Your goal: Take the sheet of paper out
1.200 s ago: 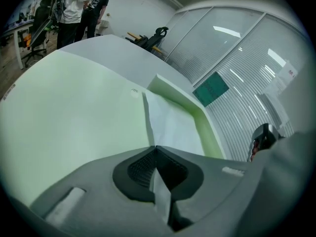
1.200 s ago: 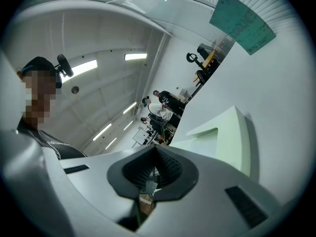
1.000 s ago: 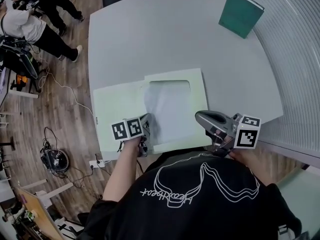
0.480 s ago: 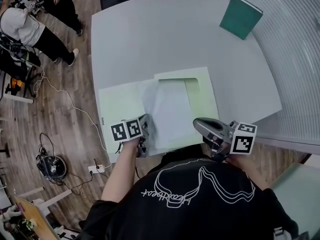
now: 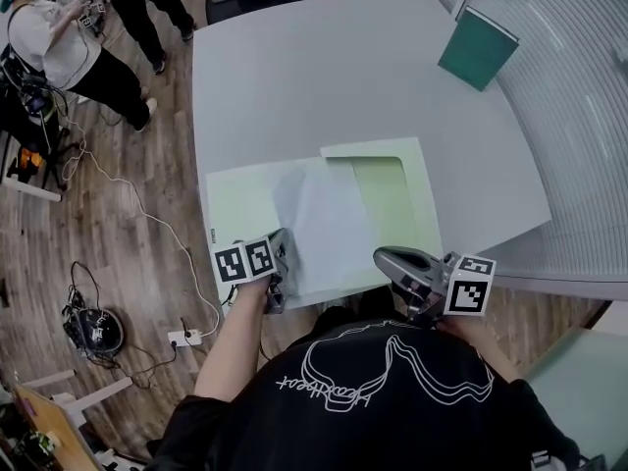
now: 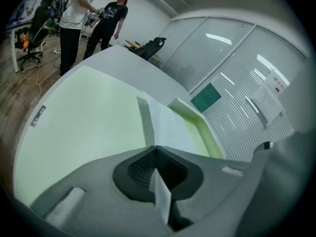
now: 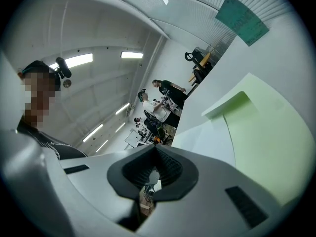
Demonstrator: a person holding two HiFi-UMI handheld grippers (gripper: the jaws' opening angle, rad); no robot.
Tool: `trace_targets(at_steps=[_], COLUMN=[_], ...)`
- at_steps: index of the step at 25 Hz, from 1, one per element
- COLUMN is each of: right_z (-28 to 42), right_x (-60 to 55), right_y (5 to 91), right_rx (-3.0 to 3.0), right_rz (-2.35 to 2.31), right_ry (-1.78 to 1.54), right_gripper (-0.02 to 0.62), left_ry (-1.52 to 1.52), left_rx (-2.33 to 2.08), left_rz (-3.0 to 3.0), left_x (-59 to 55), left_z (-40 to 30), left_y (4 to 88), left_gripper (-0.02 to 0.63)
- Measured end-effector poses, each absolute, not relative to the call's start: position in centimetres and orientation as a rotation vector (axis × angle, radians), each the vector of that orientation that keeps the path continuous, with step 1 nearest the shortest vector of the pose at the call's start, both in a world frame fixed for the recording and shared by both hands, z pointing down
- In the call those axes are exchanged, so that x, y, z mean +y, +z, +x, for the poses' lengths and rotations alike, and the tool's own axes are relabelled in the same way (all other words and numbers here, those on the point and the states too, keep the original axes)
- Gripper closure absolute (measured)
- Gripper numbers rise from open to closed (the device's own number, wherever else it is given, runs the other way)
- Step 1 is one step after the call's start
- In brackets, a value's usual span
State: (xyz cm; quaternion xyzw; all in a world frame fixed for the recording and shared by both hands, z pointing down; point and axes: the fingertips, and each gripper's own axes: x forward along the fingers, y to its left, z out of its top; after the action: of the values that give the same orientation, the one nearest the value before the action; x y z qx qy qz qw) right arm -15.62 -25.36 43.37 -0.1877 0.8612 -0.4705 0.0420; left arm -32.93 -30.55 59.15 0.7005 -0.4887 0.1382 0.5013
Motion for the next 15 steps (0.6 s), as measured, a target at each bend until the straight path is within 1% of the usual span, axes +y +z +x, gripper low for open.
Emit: trace_targets(at_steps=[10,15], right_z=[-18.1,-18.6], right_x=[-23.1,-22.0], right_y=[44.0,45.4], right_rx=[2.671,2.677], right_rz=[-0.524,-0.488], right_ry=[-1.416,-1.392], right_gripper=[0.586,0.586], left_ry=[0.293,0.333], left_rx=[-1.262,-1.351], left_rz=[1.713,1.740], left_x=[-28.3,-26.7], left_z=[-36.7,-38.3], left_y=[58.1,58.5], left_gripper=[0.592,0.592])
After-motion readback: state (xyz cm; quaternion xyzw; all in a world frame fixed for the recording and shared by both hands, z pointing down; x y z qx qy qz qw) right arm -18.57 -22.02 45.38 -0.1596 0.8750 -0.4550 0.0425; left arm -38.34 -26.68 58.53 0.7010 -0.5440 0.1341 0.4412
